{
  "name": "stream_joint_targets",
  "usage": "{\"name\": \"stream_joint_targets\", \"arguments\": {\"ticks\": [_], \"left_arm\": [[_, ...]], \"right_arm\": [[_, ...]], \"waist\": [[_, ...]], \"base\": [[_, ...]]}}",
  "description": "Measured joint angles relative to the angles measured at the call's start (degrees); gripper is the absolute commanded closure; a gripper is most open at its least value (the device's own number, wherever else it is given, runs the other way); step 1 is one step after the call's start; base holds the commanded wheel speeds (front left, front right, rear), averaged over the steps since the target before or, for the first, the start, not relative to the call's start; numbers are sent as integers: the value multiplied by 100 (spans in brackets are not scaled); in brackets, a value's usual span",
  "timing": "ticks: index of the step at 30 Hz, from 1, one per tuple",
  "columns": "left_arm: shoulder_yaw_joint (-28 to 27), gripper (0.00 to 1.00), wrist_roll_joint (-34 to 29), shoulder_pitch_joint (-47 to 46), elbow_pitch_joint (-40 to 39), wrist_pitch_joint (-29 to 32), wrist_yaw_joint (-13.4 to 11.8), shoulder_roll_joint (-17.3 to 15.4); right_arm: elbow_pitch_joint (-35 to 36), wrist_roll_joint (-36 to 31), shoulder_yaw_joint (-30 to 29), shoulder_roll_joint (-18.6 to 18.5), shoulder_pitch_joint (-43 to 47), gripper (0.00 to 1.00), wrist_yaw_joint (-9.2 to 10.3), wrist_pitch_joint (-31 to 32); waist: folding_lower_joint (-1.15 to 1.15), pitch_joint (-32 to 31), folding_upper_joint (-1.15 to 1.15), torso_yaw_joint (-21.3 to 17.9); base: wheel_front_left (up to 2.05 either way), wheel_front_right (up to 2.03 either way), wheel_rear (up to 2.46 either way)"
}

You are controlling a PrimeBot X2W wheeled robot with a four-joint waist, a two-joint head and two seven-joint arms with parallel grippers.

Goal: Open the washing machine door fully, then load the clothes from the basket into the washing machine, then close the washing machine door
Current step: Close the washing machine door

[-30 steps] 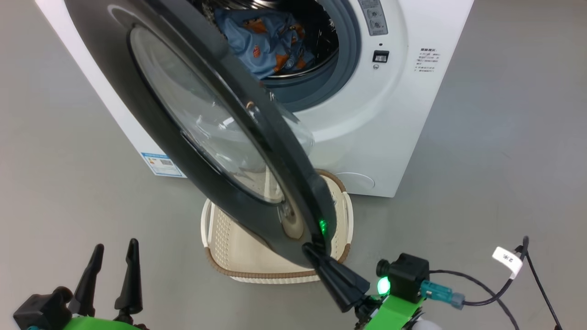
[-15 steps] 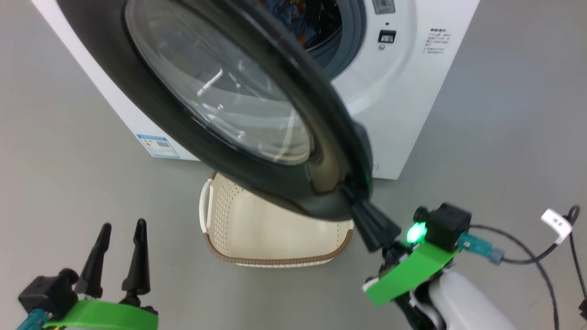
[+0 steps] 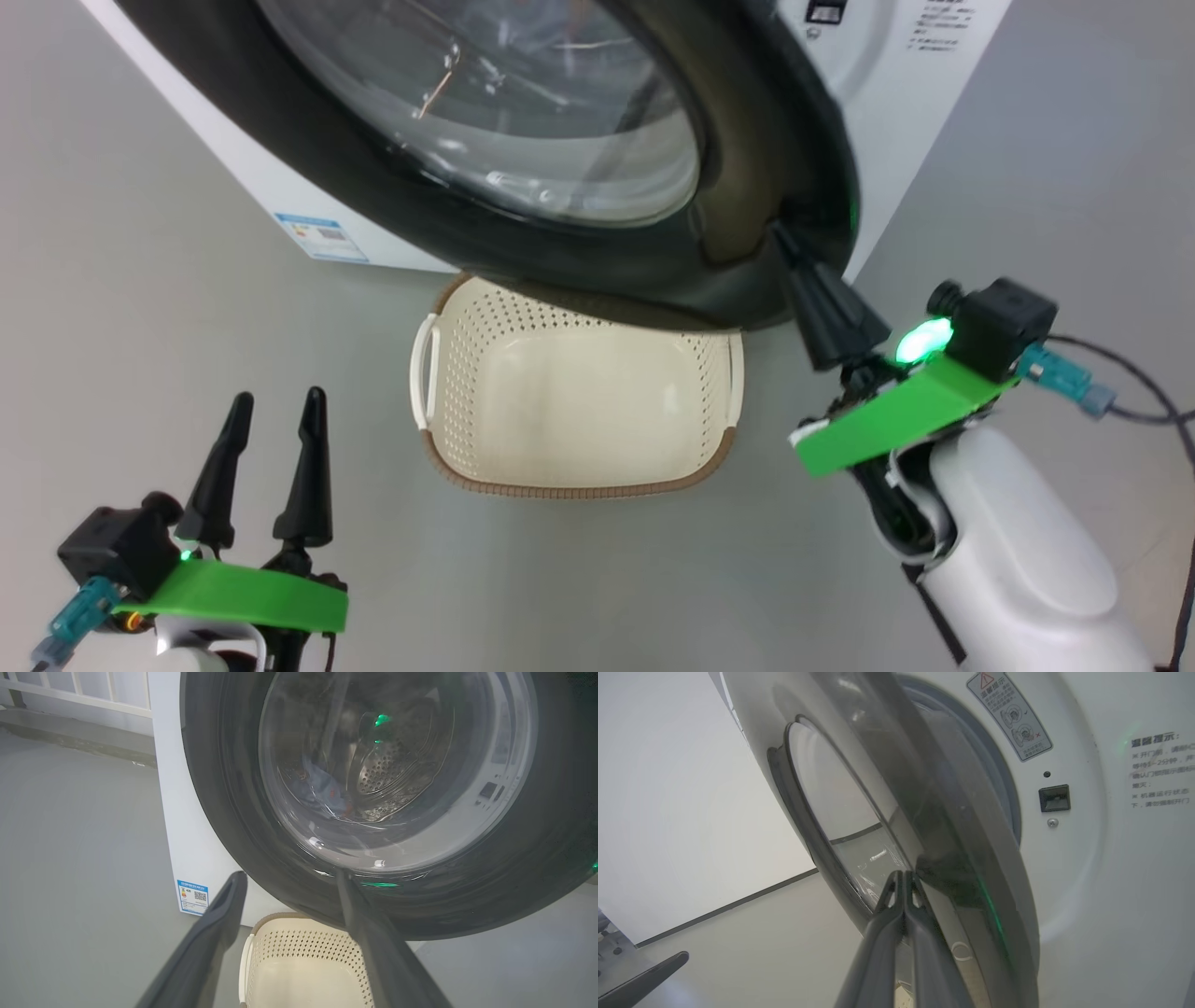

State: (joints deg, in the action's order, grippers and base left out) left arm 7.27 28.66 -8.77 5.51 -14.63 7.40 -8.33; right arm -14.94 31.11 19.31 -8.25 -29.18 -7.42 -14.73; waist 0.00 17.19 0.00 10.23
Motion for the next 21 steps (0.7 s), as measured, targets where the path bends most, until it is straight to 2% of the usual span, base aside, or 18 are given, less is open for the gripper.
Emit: {"name": "stream_joint_targets", "arguments": {"ticks": [13,21], "left_arm": [[278,0,40,-515,-107,-1,0,90],[360,0,41,-706,-125,-1,0,192]], "right_arm": [[-500,10,-416,-198,-1182,100,0,0],[-678,24,-595,-297,-1601,100,0,-1]], "waist": [[0,498,0,263],[0,761,0,406]], "base": [[0,0,0],[0,0,0]]}}
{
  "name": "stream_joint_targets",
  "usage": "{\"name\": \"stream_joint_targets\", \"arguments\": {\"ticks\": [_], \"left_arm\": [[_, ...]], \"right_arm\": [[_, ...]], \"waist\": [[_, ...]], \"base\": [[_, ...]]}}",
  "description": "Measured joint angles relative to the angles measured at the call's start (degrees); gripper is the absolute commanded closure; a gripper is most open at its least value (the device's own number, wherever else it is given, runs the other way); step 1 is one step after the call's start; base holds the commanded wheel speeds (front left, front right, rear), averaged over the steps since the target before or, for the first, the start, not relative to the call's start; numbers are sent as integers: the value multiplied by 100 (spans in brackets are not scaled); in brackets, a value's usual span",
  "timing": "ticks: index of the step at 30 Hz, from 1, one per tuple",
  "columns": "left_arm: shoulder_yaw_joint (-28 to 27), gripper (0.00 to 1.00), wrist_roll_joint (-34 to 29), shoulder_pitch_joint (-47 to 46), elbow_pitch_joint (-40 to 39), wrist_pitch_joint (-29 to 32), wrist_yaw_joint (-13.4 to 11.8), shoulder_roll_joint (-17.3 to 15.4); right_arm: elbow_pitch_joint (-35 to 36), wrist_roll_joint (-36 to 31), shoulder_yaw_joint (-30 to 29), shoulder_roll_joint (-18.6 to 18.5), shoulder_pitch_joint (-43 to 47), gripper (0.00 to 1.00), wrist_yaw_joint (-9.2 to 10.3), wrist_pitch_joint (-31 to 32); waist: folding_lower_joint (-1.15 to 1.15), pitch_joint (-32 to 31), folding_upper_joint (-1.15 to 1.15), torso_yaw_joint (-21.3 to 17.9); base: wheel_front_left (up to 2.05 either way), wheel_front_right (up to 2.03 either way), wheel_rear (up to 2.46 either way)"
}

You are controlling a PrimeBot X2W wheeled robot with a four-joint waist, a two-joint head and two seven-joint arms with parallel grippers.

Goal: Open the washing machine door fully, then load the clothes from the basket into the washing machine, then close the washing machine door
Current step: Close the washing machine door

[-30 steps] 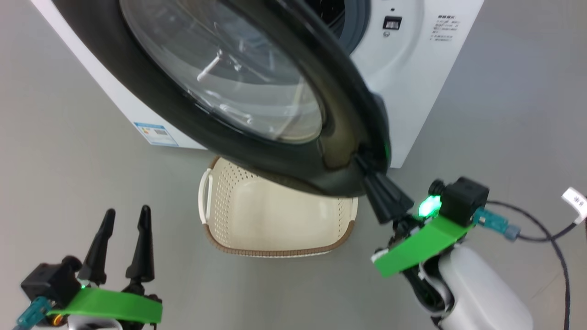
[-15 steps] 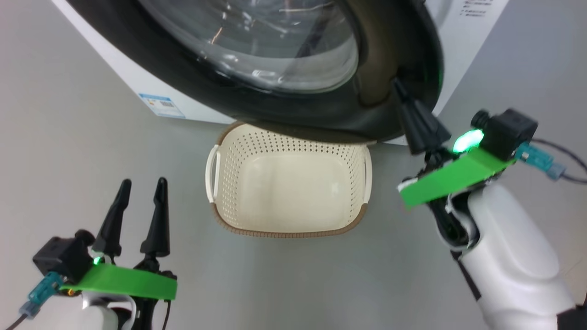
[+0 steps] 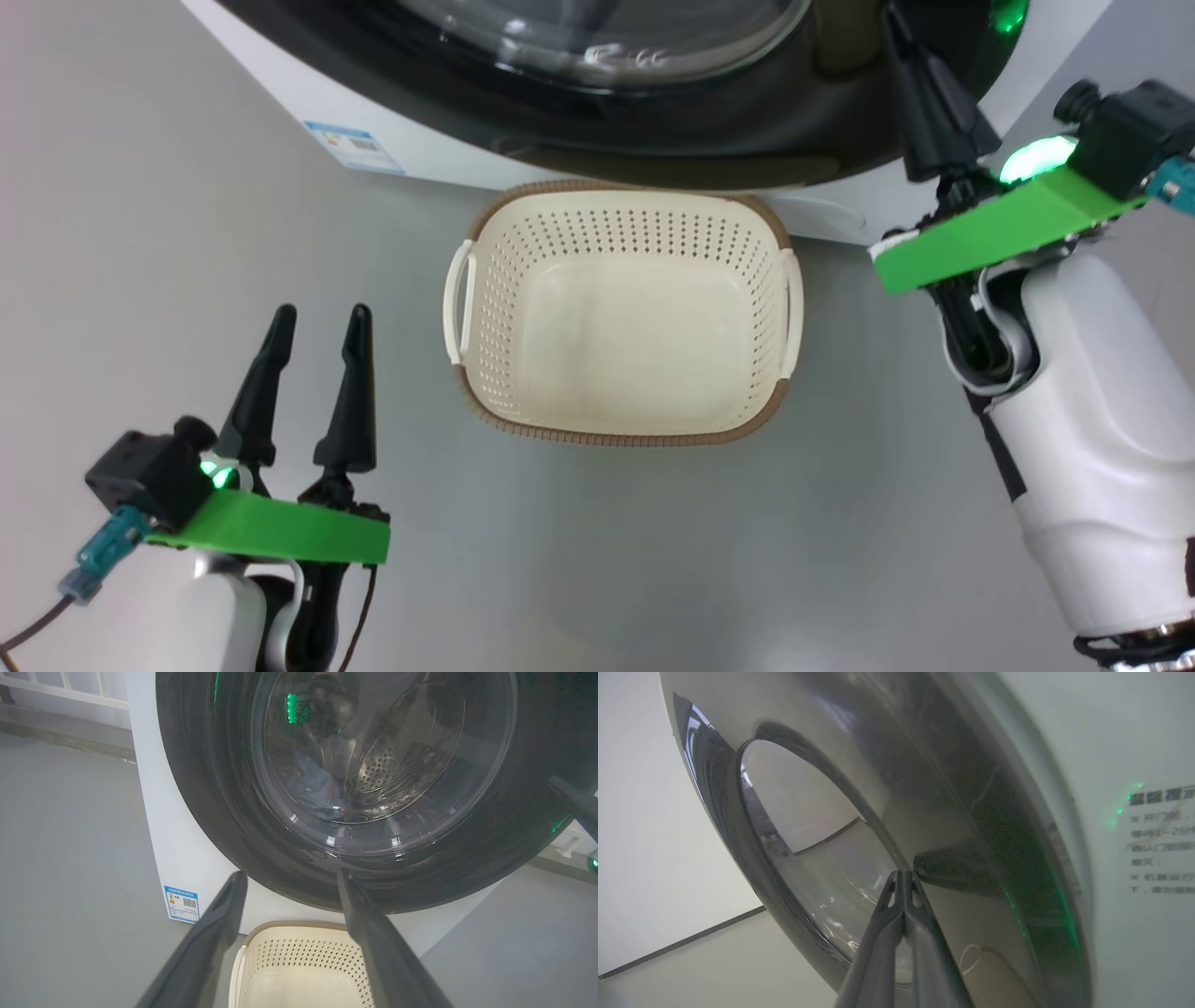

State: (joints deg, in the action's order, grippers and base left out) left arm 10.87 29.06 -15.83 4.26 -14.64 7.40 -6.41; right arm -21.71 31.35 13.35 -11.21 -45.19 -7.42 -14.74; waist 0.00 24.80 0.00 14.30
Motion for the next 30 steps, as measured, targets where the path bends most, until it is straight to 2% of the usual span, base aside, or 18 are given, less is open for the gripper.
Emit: {"name": "stream_joint_targets", "arguments": {"ticks": [14,24,26,27,28,29,30], "left_arm": [[51,0,0,-228,-19,0,0,53],[2,0,0,-237,88,0,0,44],[-24,0,0,-224,121,0,0,37],[-44,0,2,-211,141,0,0,32],[-59,0,11,-199,164,0,0,25],[-74,0,21,-187,182,0,0,14],[-92,0,27,-167,196,0,0,0]], "right_arm": [[-109,-58,-375,80,-342,100,-31,1],[-30,-54,-331,71,-235,100,-23,1],[22,-48,-322,65,-107,70,-21,0],[37,-42,-318,64,-27,60,-20,0],[45,-42,-307,62,59,33,-19,0],[51,-42,-292,62,147,0,-18,0],[59,-42,-278,63,237,0,-16,0]], "waist": [[0,343,0,175],[0,173,0,104],[0,104,0,78],[0,70,0,62],[0,32,0,46],[0,-5,0,29],[0,-45,0,12]], "base": [[0,0,0],[0,0,0],[0,0,0],[0,0,0],[0,0,0],[0,0,0],[0,0,0]]}}
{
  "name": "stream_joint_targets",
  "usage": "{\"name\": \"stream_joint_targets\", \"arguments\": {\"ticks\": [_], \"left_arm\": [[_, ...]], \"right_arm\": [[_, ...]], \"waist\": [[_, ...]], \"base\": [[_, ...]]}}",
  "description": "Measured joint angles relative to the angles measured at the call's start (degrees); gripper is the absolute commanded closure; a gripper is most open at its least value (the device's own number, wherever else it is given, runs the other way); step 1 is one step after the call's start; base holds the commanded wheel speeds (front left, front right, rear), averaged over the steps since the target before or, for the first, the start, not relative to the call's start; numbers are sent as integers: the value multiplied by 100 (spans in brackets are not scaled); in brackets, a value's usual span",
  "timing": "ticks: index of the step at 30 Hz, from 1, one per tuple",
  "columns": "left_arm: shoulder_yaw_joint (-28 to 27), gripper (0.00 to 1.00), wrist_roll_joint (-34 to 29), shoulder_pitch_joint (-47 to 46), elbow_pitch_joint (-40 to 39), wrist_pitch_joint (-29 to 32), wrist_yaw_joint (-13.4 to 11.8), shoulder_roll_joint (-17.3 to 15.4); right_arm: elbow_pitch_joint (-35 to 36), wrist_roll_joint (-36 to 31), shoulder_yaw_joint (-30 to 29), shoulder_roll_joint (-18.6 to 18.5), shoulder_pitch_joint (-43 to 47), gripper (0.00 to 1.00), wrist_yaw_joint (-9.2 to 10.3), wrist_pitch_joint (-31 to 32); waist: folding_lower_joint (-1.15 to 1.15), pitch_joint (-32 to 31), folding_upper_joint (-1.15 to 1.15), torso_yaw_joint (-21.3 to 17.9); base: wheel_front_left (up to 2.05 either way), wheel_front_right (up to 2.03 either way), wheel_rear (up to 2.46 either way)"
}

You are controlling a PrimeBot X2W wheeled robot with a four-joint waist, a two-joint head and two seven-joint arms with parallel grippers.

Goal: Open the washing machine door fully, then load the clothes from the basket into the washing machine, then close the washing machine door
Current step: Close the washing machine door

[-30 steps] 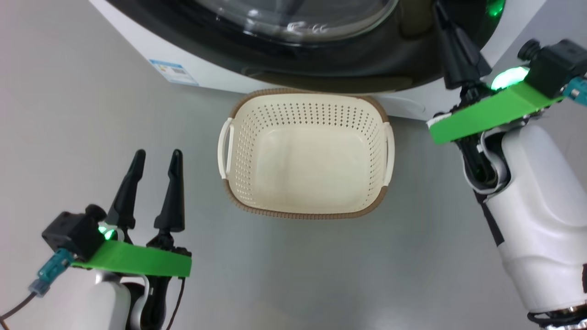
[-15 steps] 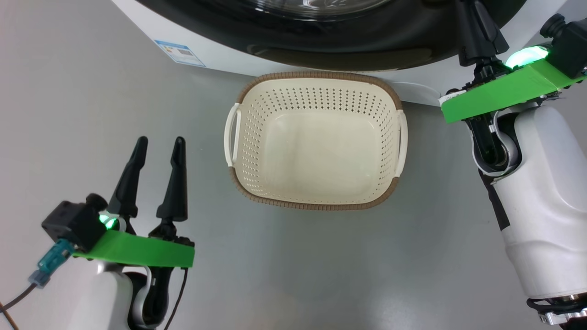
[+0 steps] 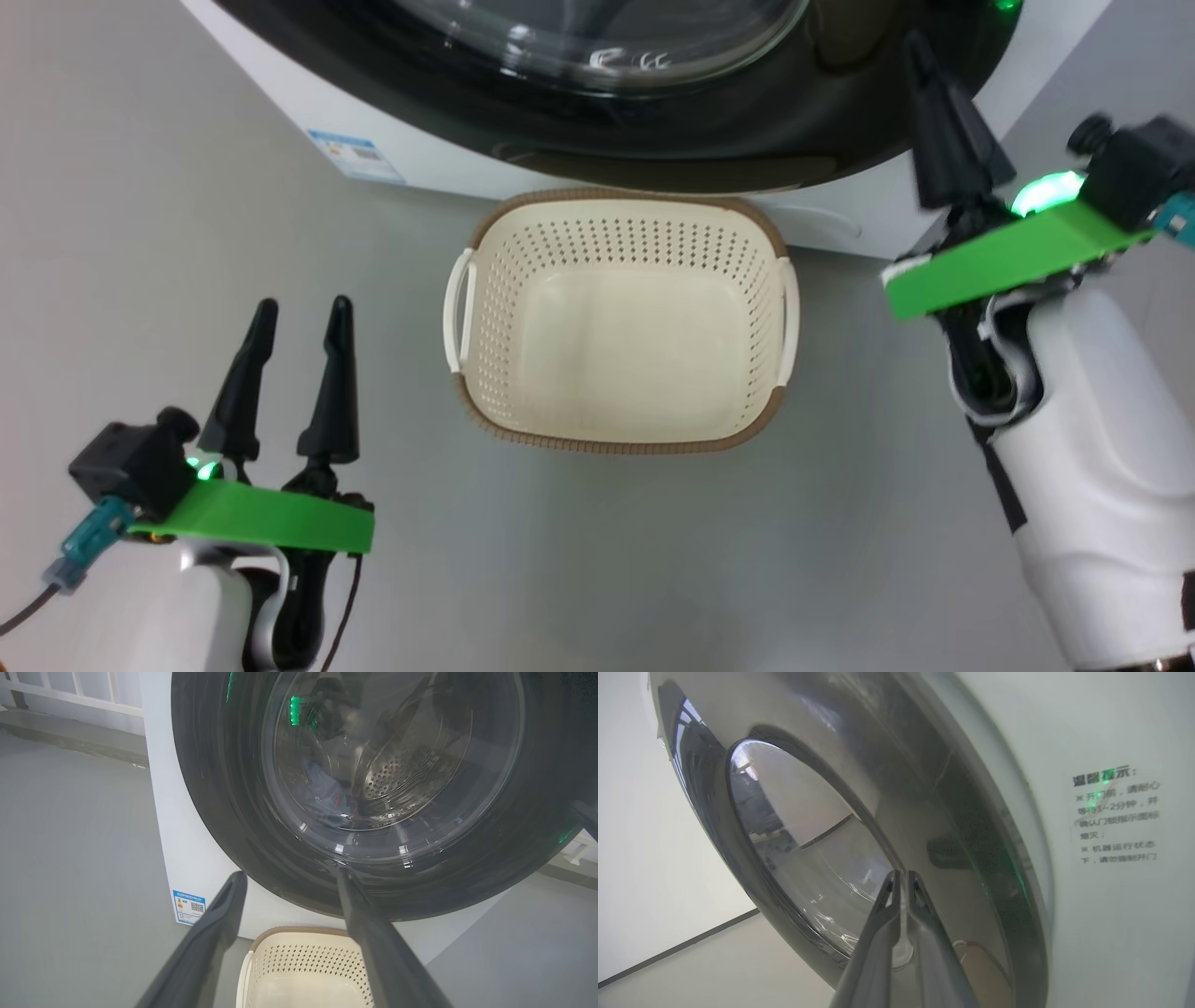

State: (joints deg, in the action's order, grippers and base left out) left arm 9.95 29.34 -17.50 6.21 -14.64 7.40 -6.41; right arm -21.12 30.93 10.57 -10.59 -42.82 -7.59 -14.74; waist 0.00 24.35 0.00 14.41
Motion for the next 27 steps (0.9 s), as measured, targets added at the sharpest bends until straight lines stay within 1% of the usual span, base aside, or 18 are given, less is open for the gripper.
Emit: {"name": "stream_joint_targets", "arguments": {"ticks": [12,21,27], "left_arm": [[-230,0,21,432,215,0,0,-191],[-427,0,-4,859,314,1,0,-288],[-550,0,-21,1059,358,1,0,-360]], "right_arm": [[48,47,14,118,1058,0,2,0],[144,31,-143,133,2026,0,2,1],[196,-7,-267,127,2519,0,2,1]], "waist": [[0,-526,0,-318],[0,-969,0,-595],[0,-1223,0,-822]], "base": [[0,0,0],[0,0,0],[0,0,0]]}}
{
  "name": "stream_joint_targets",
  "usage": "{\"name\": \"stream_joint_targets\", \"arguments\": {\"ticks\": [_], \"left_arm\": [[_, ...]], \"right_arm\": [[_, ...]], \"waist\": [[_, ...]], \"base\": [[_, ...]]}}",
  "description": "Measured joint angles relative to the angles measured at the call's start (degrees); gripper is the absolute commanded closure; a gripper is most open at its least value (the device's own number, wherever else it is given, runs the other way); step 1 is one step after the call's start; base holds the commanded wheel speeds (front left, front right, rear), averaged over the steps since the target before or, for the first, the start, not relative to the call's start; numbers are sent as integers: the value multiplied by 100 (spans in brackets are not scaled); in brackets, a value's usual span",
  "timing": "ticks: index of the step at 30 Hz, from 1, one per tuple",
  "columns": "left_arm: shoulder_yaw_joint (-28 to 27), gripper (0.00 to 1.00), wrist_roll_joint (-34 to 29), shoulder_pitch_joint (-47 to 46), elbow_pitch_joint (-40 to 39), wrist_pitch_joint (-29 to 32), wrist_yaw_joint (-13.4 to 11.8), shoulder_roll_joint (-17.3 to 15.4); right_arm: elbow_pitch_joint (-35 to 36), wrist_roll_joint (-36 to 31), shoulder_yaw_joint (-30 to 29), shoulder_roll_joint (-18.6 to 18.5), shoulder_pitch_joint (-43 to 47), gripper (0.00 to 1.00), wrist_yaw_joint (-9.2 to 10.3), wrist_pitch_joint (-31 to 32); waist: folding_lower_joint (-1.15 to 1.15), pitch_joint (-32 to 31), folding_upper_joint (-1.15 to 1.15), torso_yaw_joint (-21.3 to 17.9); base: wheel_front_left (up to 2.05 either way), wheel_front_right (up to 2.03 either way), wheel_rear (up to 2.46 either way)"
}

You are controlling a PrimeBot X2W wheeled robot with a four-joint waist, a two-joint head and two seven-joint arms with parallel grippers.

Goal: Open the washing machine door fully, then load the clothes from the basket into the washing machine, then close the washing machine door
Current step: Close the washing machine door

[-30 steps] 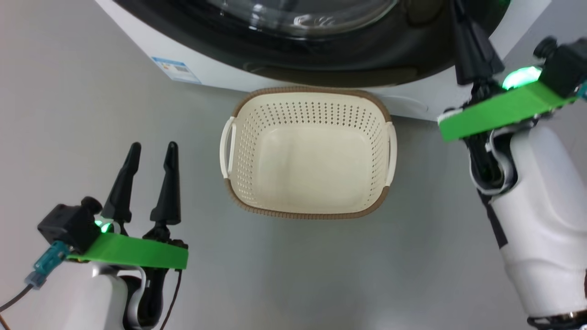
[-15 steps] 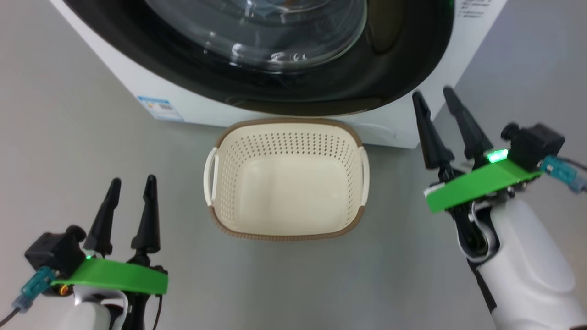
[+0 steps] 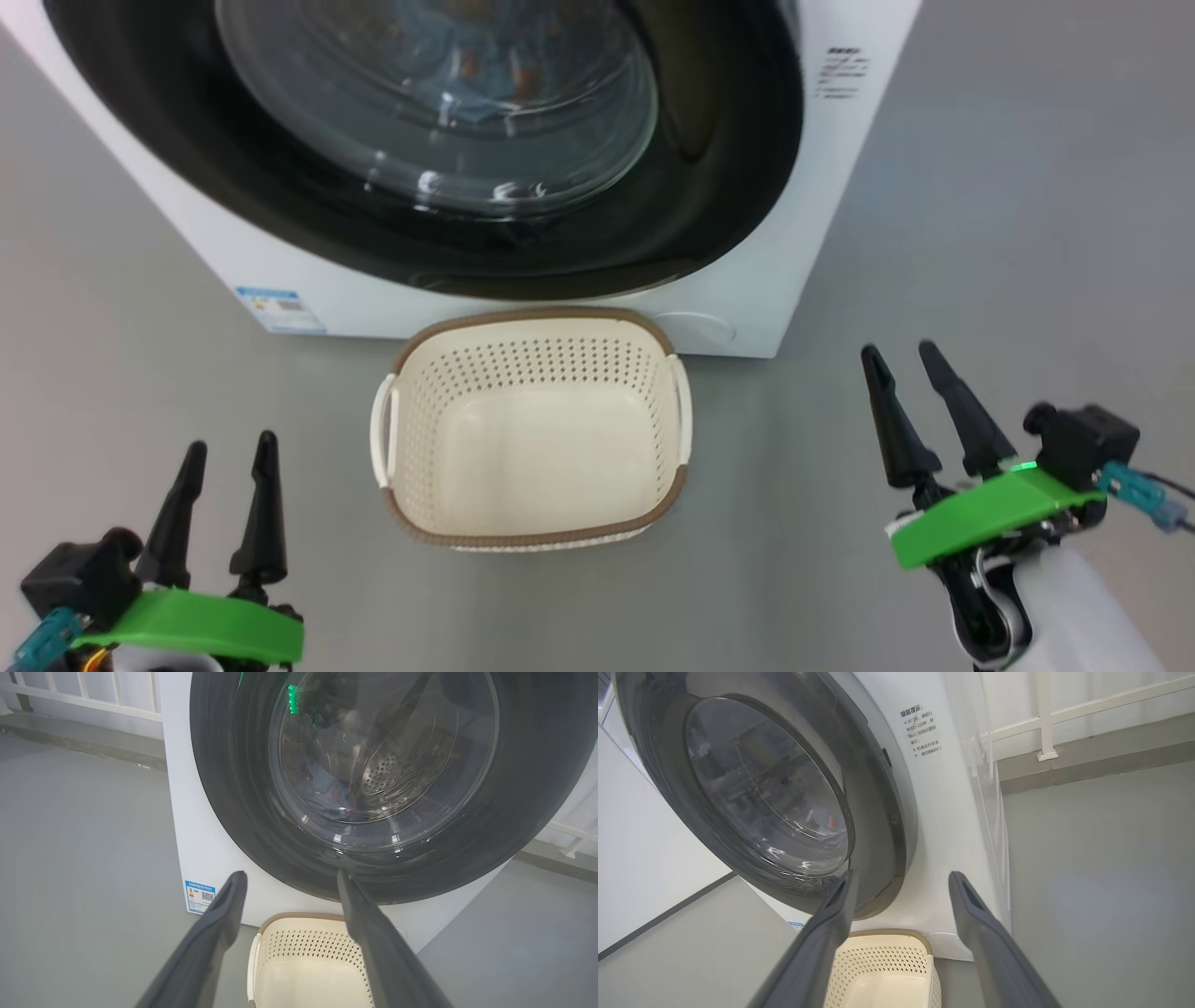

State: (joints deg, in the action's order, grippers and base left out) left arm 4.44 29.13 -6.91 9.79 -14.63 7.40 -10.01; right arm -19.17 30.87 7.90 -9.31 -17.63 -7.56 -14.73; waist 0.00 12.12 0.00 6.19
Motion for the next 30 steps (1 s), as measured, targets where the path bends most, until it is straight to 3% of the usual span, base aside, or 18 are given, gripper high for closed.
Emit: {"name": "stream_joint_targets", "arguments": {"ticks": [23,30], "left_arm": [[-183,0,-266,467,121,0,0,-200],[-299,0,-331,468,177,0,0,-191]], "right_arm": [[171,-3,-324,-189,946,0,0,0],[193,-3,-399,-188,971,0,0,0]], "waist": [[0,-560,0,-765],[0,-623,0,-824]], "base": [[0,0,0],[0,0,0]]}}
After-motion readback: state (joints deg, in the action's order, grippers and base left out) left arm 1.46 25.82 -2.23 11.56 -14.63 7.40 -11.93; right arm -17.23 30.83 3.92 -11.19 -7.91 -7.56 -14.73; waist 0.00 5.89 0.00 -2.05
